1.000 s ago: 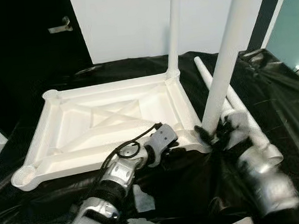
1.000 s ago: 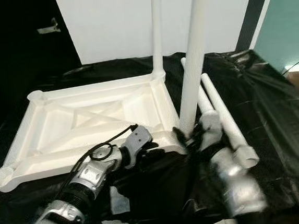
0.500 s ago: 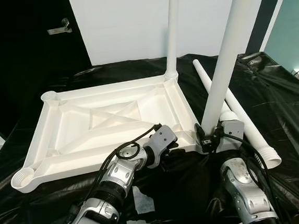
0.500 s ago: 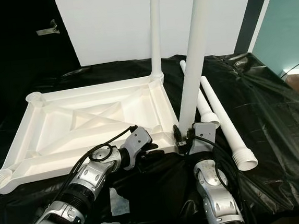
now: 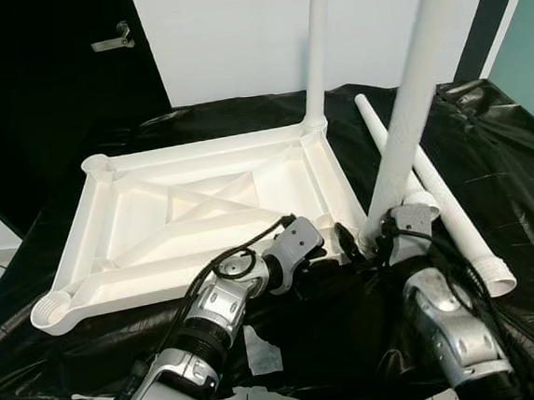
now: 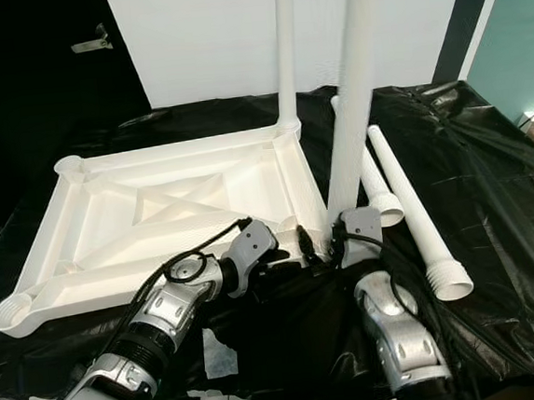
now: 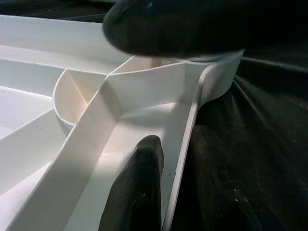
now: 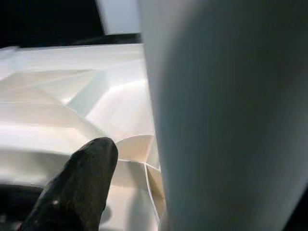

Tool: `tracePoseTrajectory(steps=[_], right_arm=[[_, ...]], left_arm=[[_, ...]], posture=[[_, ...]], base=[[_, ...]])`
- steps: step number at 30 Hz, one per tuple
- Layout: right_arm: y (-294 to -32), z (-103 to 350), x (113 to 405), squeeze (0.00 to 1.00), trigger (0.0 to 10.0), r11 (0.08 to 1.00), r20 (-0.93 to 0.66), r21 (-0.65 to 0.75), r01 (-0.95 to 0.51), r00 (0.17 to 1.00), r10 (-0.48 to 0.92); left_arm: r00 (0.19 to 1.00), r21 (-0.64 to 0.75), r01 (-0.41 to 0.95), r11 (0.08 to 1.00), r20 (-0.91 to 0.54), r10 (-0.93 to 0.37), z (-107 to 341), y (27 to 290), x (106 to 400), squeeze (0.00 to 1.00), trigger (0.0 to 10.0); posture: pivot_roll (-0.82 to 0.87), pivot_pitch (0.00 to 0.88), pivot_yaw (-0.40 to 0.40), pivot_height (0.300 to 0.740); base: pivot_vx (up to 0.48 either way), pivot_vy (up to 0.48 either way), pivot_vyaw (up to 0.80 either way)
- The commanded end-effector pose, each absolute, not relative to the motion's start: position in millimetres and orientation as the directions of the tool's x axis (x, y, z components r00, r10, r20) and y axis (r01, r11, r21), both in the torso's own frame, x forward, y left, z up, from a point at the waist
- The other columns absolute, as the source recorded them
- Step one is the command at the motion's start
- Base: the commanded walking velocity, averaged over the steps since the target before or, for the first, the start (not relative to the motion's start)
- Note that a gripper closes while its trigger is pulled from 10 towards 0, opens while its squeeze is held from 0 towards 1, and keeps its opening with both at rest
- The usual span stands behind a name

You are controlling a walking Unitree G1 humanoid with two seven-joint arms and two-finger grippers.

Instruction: Building children table

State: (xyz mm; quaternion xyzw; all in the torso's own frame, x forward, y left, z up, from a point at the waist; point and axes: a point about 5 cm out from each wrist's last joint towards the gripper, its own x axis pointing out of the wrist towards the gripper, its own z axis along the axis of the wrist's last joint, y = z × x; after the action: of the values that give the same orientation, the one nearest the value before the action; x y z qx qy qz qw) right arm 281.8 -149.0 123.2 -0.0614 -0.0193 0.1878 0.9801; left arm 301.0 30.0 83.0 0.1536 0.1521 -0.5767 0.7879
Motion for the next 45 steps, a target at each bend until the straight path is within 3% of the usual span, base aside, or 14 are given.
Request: tracePoseTrajectory(steps=[1,2,4,6,10,19,20,21,22,28,34,35,36,45], right_arm=[[-141,126,282,0.0,10.0,0.884,-0.007,-0.096,-0.458,0.888,0.459],[-141,126,282,0.0,10.0,0.884,-0.007,-0.096,-0.458,0.888,0.459],[-147,127,280,0.0,10.0,0.79,-0.117,-0.044,-0.612,0.788,0.604],[-147,127,280,0.0,10.0,0.79,-0.117,-0.044,-0.612,0.788,0.604],[-165,132,278,0.0,10.0,0.694,-0.226,-0.056,-0.718,0.686,0.691],[-175,130,282,0.0,10.0,0.657,-0.288,-0.087,-0.749,0.65,0.703],[-173,130,283,0.0,4.5,0.651,-0.285,-0.088,-0.754,0.645,0.709],[-173,130,283,0.0,4.5,0.651,-0.285,-0.088,-0.754,0.645,0.709],[-172,131,283,0.0,0.0,0.644,-0.289,-0.089,-0.76,0.638,0.713],[-167,124,281,0.0,0.0,0.664,-0.281,-0.069,-0.745,0.653,0.704],[-149,114,278,0.0,0.0,0.754,-0.203,-0.014,-0.657,0.74,0.641],[-134,102,273,0.0,0.0,0.845,-0.155,0.011,-0.535,0.833,0.53],[-130,99,270,0.0,0.0,0.876,-0.141,0.019,-0.482,0.866,0.48],[-142,99,271,0.0,0.0,0.987,-0.012,0.097,-0.13,0.991,0.132]], left_arm=[[0.149,-0.11,0.961,0.253,-0.564,-0.812,34,38,272,0.0,10.0],[0.149,-0.11,0.961,0.253,-0.564,-0.812,34,38,272,0.0,10.0],[0.146,-0.112,0.962,0.251,-0.566,-0.812,33,38,272,0.0,10.0],[0.146,-0.112,0.962,0.251,-0.566,-0.812,33,38,272,0.0,10.0],[0.143,-0.114,0.961,0.25,-0.57,-0.809,32,40,270,0.0,10.0],[0.149,-0.112,0.96,0.257,-0.571,-0.807,31,41,271,0.0,10.0],[0.15,-0.112,0.96,0.258,-0.571,-0.807,31,41,271,0.0,10.0],[0.15,-0.112,0.96,0.258,-0.571,-0.807,31,41,271,0.0,10.0],[0.151,-0.112,0.959,0.259,-0.571,-0.807,31,42,271,0.0,10.0],[0.153,-0.11,0.959,0.261,-0.573,-0.805,31,43,271,0.0,10.0],[0.153,-0.109,0.96,0.259,-0.574,-0.805,31,43,272,0.0,10.0],[0.152,-0.108,0.96,0.259,-0.574,-0.805,31,43,272,0.0,10.0],[0.152,-0.108,0.96,0.259,-0.574,-0.805,31,43,272,0.0,10.0],[0.148,-0.11,0.961,0.254,-0.574,-0.806,32,43,271,0.0,10.0]], posture=[[-0.08,0.0,-0.011,0.74],[-0.08,0.0,-0.011,0.74],[-0.08,0.0,-0.009,0.74],[-0.08,0.0,-0.009,0.74],[-0.08,0.0,-0.013,0.74],[-0.07,0.0,-0.01,0.74],[-0.07,0.0,-0.01,0.74],[-0.07,0.0,-0.01,0.74],[-0.07,0.0,-0.008,0.74],[-0.07,0.0,0.0,0.74],[-0.07,0.0,0.002,0.74],[-0.07,0.0,0.003,0.74],[-0.07,0.0,0.003,0.74],[-0.06,0.0,0.007,0.74]], base=[[0.0,0.0,0.0],[0.0,0.0,0.0],[0.0,0.0,0.0],[0.0,0.0,0.0],[0.0,0.0,0.0],[0.0,0.0,0.0],[0.0,0.0,0.0],[0.0,0.0,0.0],[0.0,0.0,0.0],[0.0,0.0,0.0],[0.0,0.0,0.0],[0.0,0.0,0.0],[0.0,0.0,0.0],[0.0,0.0,0.0]])
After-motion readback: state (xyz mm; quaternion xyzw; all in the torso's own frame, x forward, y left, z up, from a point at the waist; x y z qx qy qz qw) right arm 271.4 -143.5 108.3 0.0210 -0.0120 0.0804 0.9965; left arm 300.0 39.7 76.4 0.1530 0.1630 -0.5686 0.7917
